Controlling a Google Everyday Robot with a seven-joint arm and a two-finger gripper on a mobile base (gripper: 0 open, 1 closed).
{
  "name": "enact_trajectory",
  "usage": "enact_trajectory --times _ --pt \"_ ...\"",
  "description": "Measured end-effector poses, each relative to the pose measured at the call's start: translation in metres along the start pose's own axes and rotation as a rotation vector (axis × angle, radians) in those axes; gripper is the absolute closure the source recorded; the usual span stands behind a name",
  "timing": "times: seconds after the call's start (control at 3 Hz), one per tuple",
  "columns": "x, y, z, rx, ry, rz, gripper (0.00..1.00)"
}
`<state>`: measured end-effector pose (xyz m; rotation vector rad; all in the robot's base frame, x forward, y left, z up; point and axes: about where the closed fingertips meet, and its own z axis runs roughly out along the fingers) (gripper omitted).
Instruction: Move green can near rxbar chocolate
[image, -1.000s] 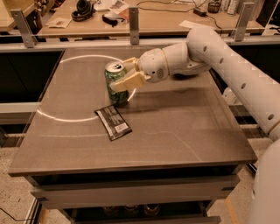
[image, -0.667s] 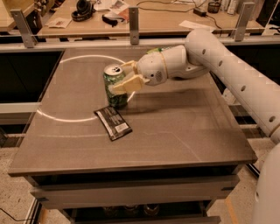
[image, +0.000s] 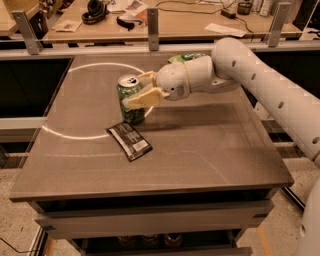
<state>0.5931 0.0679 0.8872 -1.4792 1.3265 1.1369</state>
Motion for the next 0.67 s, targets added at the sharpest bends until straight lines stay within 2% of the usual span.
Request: enact_trajectory --times 0.67 --pt "-0.0089 -0.0093 -0.0040 0.035 0.036 0.028 0.12"
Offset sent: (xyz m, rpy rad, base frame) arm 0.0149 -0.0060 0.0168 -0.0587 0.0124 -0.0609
